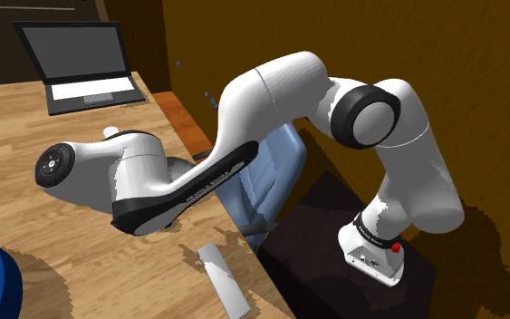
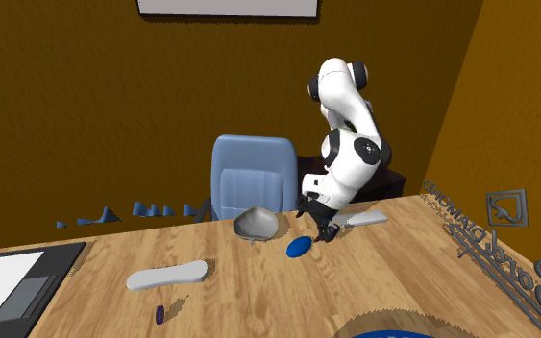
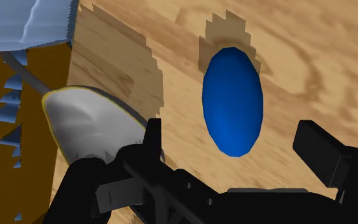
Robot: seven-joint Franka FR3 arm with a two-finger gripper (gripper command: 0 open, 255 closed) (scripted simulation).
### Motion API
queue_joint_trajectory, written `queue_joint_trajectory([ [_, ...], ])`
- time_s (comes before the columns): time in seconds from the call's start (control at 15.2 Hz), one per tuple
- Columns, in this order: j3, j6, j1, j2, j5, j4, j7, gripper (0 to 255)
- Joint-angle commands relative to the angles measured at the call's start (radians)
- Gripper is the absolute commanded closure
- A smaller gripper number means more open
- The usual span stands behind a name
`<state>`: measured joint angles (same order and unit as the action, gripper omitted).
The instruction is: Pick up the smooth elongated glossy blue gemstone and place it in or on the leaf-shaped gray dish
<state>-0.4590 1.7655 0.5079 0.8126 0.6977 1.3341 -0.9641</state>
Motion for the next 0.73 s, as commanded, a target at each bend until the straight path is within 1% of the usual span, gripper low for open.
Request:
queue_joint_trajectory([
  [0.0, 0.021, -0.046, 0.059, 0.108, 0.023, -0.152, 0.024, 0],
  [0.07, 0.030, -0.064, 0.084, 0.153, 0.030, -0.218, 0.035, 0],
  [0.53, 0.042, 0.009, 0.056, 0.167, 0.047, -0.154, 0.017, 0],
  [0.66, 0.043, 0.015, 0.054, 0.168, 0.048, -0.150, 0.016, 0],
])
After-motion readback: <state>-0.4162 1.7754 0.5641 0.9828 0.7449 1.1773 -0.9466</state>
